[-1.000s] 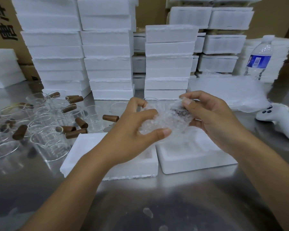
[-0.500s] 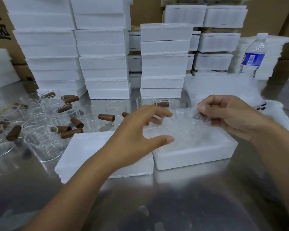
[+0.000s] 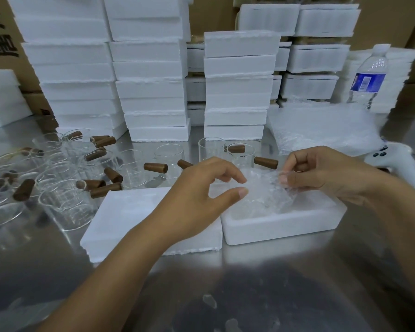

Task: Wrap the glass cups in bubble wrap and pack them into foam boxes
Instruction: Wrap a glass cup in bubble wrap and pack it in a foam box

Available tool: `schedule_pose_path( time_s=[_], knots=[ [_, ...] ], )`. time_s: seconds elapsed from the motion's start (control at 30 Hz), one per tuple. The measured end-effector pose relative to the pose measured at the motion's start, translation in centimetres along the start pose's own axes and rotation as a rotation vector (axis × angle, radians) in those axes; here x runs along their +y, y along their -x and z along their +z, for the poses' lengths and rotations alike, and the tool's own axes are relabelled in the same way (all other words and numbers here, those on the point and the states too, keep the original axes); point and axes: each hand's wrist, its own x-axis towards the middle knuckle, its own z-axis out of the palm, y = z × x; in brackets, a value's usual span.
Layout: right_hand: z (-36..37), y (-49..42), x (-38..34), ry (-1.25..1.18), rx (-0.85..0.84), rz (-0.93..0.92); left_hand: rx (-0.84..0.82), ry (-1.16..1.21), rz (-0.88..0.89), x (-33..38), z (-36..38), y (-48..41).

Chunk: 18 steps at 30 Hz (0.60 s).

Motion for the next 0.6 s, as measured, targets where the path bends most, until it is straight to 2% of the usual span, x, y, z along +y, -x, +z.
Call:
schedule_pose_path(
  time_s=[0.2,0.33,0.4,0.47,0.53,0.6],
  knots=[
    [-0.3,0.1,0.0,0.290,0.048,0.017,-0.005,-0.033,-0.037,-0.1,0.3,-0.1],
    [-0.8,0.6,-0.5,0.312,0.016,-0.001,-0.049,-0.035,-0.057,0.1,-0.4,0.0],
    [-1.4,0.5,-0.3,0.184,0.099,-0.033,-0.013,0.016,-0.080,0.2,-1.0,-0.1],
    [-2.0,-0.2,0.5,0.078,0.291,-0.031,0.118,0.069,-0.142,-0.1,-1.7,-0.3],
    [-2.1,-1.0,1.5,0.134,0.424,0.034,0.224,0.000,-0.199,-0.5,-2.2,-0.5],
    [-2.0,-1.3,2.3,0.234,0.405,0.126,0.197,-0.127,-0.271,-0.8,-2.1,-0.3]
  ],
)
